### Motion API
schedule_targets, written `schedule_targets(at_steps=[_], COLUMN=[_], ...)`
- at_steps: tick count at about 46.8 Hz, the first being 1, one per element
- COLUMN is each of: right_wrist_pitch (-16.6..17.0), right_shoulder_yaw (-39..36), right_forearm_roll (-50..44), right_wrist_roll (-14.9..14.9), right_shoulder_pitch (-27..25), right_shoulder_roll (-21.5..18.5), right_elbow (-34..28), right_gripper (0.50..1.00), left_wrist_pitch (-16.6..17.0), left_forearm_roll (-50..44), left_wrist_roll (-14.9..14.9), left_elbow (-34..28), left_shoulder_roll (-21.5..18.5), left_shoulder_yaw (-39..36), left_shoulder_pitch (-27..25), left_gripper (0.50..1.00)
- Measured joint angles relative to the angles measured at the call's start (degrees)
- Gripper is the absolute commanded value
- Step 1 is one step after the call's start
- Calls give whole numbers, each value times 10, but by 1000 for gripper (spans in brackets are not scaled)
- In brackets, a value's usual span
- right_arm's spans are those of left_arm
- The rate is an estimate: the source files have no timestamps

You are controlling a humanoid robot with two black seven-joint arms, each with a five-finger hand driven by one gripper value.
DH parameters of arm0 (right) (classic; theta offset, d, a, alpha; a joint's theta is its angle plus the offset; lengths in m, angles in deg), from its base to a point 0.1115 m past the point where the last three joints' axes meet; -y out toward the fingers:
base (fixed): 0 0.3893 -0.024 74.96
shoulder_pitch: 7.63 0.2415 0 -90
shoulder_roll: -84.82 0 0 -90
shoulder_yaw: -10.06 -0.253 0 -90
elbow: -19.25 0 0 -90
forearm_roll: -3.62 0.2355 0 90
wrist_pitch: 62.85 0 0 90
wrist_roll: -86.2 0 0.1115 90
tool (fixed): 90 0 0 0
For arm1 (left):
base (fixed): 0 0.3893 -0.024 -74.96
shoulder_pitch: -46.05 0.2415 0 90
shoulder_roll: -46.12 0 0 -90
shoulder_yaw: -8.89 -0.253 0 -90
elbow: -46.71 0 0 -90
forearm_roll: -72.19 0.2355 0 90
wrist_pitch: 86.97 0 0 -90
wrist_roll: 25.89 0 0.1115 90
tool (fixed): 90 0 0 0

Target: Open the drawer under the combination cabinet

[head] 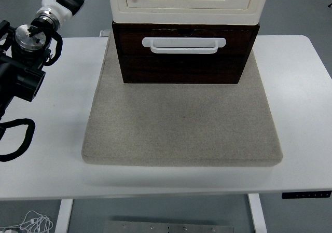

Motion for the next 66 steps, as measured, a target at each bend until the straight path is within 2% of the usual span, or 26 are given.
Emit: schedule_targets(at_steps=[36,46,56,62,66], right_wrist_pitch=[0,0,0,0,0], right_shoulder_yaw=[0,0,0,0,0], right_forearm_roll=[0,0,0,0,0], right_wrist_roll=[0,0,0,0,0], right_shoulder_pitch=[0,0,0,0,0], right_shoulder_roll=[0,0,0,0,0], right_elbow=[0,0,0,0,0], right_gripper=[926,926,926,926,926], left_wrist_pitch=[0,1,13,11,10], left_forearm_roll=[-6,3,3,9,27], left_wrist_roll=[-1,3,-1,-14,-16], left_elbow=[28,27,30,24,23], left_shoulder_roll=[-18,-39,-66,-80,-97], left_shoulder_yaw=[4,-2,-51,-57,-58], left_shoulder_pitch=[-4,-16,-70,-99,-138], left_gripper=[1000,1000,1000,1000,1000])
